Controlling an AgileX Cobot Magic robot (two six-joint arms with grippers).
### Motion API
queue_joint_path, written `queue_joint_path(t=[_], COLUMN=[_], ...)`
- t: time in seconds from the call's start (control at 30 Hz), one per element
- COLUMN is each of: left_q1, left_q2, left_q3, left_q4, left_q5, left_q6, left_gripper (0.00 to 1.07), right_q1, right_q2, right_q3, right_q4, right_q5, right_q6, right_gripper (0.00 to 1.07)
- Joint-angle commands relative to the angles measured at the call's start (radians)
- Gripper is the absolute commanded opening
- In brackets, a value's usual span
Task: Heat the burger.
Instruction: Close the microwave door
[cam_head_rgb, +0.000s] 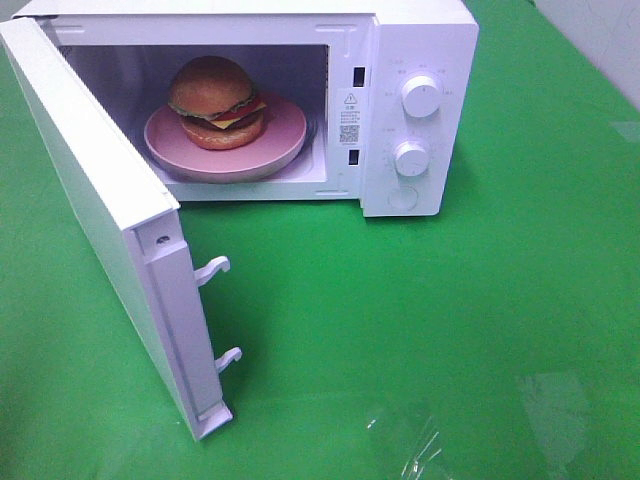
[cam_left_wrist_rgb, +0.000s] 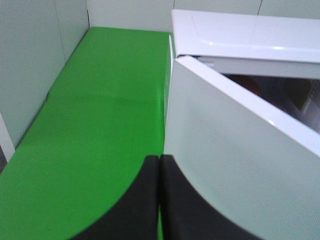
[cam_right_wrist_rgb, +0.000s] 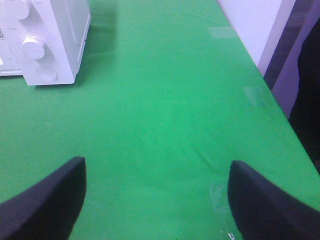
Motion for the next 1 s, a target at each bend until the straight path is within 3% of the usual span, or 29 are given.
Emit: queue_joint_path(t=[0.03, 0.17, 0.23, 0.4, 0.47, 0.73, 0.83, 0.87, 0.9, 0.93, 0.97, 1.0], left_q1=[-0.002, -0.002, -0.002, -0.002, -0.002, -0.002, -0.002, -0.002, -0.002, -0.004, -0.004, -0.013], left_q2=[0.035, 0.073, 0.119, 0.151, 0.194, 0.322, 0.386, 0.435, 0.435, 0.481, 0.481, 0.52], left_q3=[0.022, 0.091, 0.187, 0.261, 0.338, 0.377, 0.377, 0.377, 0.377, 0.377, 0.377, 0.377], left_q4=[-0.004, -0.035, -0.081, -0.092, -0.091, -0.061, -0.024, 0.035, 0.035, 0.11, 0.11, 0.177], left_q5=[-0.136, -0.252, -0.406, -0.53, -0.676, -0.798, -0.835, -0.868, -0.868, -0.901, -0.901, -0.93], left_q6=[-0.006, -0.007, -0.006, -0.006, -0.008, -0.011, -0.035, -0.08, -0.08, -0.145, -0.145, -0.2], left_gripper=[0.0, 0.0, 0.0, 0.0, 0.0, 0.0, 0.0, 0.0, 0.0, 0.0, 0.0, 0.0], right_q1=[-0.004, -0.004, -0.004, -0.004, -0.004, -0.004, -0.004, -0.004, -0.004, -0.004, -0.004, -0.004], right_q2=[-0.026, -0.026, -0.026, -0.026, -0.026, -0.026, -0.026, -0.026, -0.026, -0.026, -0.026, -0.026], right_q3=[0.002, 0.002, 0.002, 0.002, 0.002, 0.002, 0.002, 0.002, 0.002, 0.002, 0.002, 0.002], right_q4=[0.004, 0.004, 0.004, 0.004, 0.004, 0.004, 0.004, 0.004, 0.004, 0.004, 0.004, 0.004], right_q5=[-0.009, -0.009, -0.009, -0.009, -0.009, -0.009, -0.009, -0.009, -0.009, -0.009, -0.009, -0.009], right_q6=[0.001, 0.001, 0.001, 0.001, 0.001, 0.001, 0.001, 0.001, 0.001, 0.001, 0.001, 0.001], right_gripper=[0.76, 0.76, 0.75, 0.75, 0.75, 0.75, 0.75, 0.75, 0.75, 0.75, 0.75, 0.75])
